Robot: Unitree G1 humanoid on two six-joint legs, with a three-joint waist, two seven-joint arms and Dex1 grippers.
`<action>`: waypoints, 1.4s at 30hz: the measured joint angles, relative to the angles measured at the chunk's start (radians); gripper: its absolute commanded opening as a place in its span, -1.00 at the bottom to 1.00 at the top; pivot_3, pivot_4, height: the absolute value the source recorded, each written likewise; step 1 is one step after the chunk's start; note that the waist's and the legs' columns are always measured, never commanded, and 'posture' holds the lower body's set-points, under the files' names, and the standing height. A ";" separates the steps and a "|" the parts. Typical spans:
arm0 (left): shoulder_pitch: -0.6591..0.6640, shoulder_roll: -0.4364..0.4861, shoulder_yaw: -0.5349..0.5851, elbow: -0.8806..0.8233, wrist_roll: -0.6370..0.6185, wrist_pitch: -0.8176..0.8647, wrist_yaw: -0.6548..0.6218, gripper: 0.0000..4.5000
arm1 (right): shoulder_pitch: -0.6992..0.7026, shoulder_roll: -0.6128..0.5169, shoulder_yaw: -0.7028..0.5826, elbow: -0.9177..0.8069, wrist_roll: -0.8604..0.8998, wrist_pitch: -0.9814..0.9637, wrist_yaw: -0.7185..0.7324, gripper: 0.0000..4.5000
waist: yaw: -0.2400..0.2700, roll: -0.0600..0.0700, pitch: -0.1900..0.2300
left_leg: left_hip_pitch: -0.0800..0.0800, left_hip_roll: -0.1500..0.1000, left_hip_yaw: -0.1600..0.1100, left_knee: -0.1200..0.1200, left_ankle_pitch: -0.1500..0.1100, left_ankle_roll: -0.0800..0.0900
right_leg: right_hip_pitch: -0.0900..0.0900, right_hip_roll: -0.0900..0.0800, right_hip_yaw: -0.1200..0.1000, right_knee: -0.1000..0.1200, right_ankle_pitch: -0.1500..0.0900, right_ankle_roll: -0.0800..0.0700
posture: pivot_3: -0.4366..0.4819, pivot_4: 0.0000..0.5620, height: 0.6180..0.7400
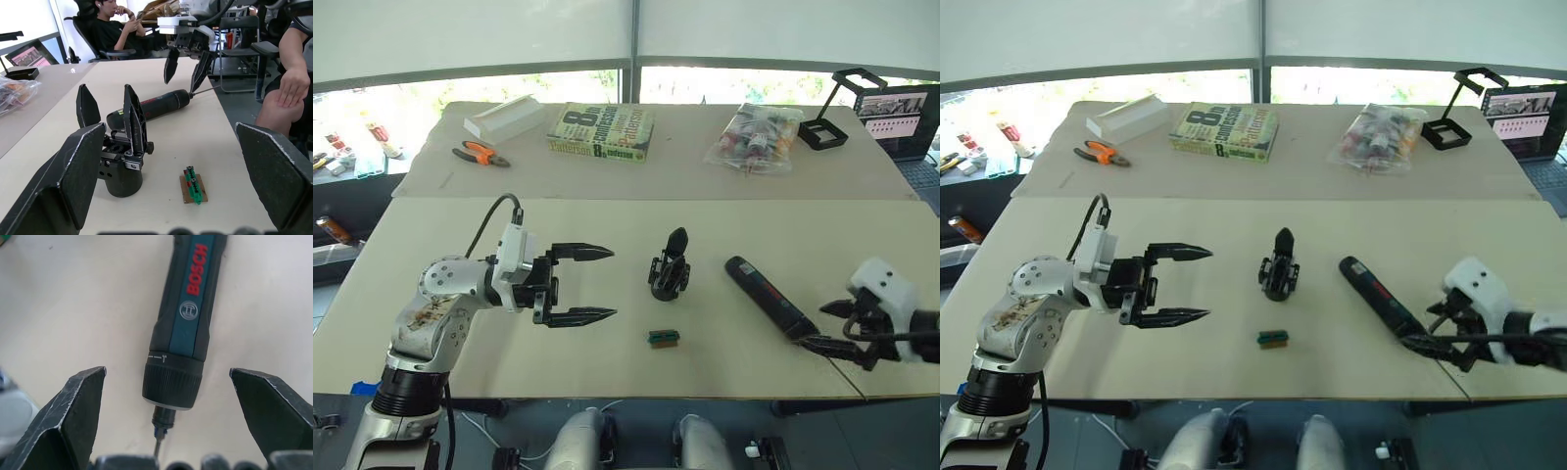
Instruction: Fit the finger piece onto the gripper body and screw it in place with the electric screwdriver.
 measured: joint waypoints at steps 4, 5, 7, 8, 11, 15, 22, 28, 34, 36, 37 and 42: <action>0.007 0.000 -0.004 -0.012 -0.010 0.005 0.005 1.00 | -0.233 -0.044 0.246 0.047 -0.027 0.142 0.004 0.99 | 0.000 -0.001 0.000 | -0.002 0.000 -0.001 0.001 0.000 0.000 | -0.002 -0.002 -0.001 0.000 0.000 0.000 | -0.05 -0.47 1.00; 0.008 0.001 -0.002 -0.012 -0.014 0.006 0.006 1.00 | -0.291 -0.042 0.318 0.060 -0.045 0.173 0.002 0.99 | 0.001 -0.001 0.000 | -0.003 0.000 -0.001 0.001 0.000 0.000 | -0.002 -0.002 -0.001 0.000 0.000 0.000 | -0.05 -0.47 1.00; 0.007 0.003 -0.003 -0.016 -0.020 0.006 0.000 1.00 | -0.369 -0.033 0.422 0.073 -0.066 0.221 0.002 0.99 | 0.001 -0.001 0.000 | -0.004 -0.001 -0.001 0.001 0.000 0.000 | -0.003 -0.003 -0.001 0.000 0.000 0.000 | -0.05 -0.47 1.00; 0.009 0.009 -0.004 -0.018 -0.021 0.005 -0.010 1.00 | -0.407 -0.024 0.474 0.082 -0.081 0.240 0.004 0.99 | -0.001 -0.001 0.000 | -0.004 -0.001 -0.001 0.001 0.000 0.000 | -0.003 -0.003 -0.001 -0.001 0.000 0.000 | -0.05 -0.47 1.00; 0.025 0.022 -0.010 -0.039 -0.028 0.005 -0.039 1.00 | -0.481 -0.002 0.587 0.117 -0.125 0.259 0.010 0.99 | -0.003 -0.001 0.000 | -0.004 -0.001 -0.001 0.001 0.000 0.000 | -0.003 -0.003 -0.002 0.000 0.000 0.000 | -0.05 -0.47 1.00; 0.058 0.039 -0.021 -0.089 -0.054 0.005 -0.076 1.00 | -0.579 0.040 0.689 0.192 -0.171 0.284 0.021 0.99 | -0.006 -0.001 0.000 | -0.004 -0.001 -0.001 0.001 0.000 -0.001 | -0.003 -0.003 -0.002 0.000 0.000 0.000 | -0.05 -0.47 1.00; 0.086 0.041 -0.030 -0.109 -0.058 0.005 -0.066 1.00 | -0.726 0.099 0.811 0.278 -0.238 0.336 0.041 0.99 | -0.012 -0.001 0.000 | -0.004 -0.001 -0.001 0.002 0.001 -0.001 | -0.002 -0.002 -0.003 0.001 0.000 0.000 | -0.05 -0.47 1.00; 0.109 0.039 -0.037 -0.122 -0.056 0.003 -0.043 1.00 | -0.753 0.097 0.880 0.274 -0.286 0.339 0.068 0.89 | -0.008 -0.004 -0.001 | -0.004 -0.001 -0.002 0.002 0.000 -0.001 | -0.001 -0.002 -0.004 0.000 0.000 0.000 | -0.05 -0.47 1.00; 0.124 0.040 -0.037 -0.129 -0.056 0.002 -0.034 1.00 | -0.741 0.098 0.881 0.291 -0.308 0.359 0.061 0.02 | 0.000 -0.006 -0.003 | -0.003 -0.001 -0.003 0.002 0.000 -0.001 | -0.001 -0.002 -0.005 0.000 0.000 0.000 | -0.05 -0.47 1.00; 0.123 0.042 -0.037 -0.129 -0.056 0.002 -0.035 1.00 | -0.733 0.098 0.880 0.295 -0.315 0.358 0.062 -0.15 | 0.001 -0.007 -0.003 | -0.003 -0.001 -0.004 0.003 0.000 -0.001 | -0.001 -0.002 -0.006 -0.001 0.000 0.000 | -0.05 -0.47 1.00; 0.123 0.042 -0.037 -0.129 -0.055 0.002 -0.036 1.00 | -0.730 0.098 0.880 0.297 -0.317 0.356 0.064 -0.15 | 0.002 -0.008 -0.004 | -0.003 -0.001 -0.004 0.003 0.000 -0.001 | -0.001 -0.002 -0.007 -0.001 0.000 0.000 | -0.05 -0.47 1.00; 0.123 0.055 -0.037 -0.127 -0.056 0.002 -0.048 1.00 | -0.709 0.069 0.845 0.349 -0.314 0.278 0.109 -0.15 | 0.006 -0.007 -0.003 | -0.004 -0.003 -0.006 0.003 0.000 -0.001 | -0.001 -0.004 -0.008 -0.001 0.000 0.000 | -0.05 -0.47 1.00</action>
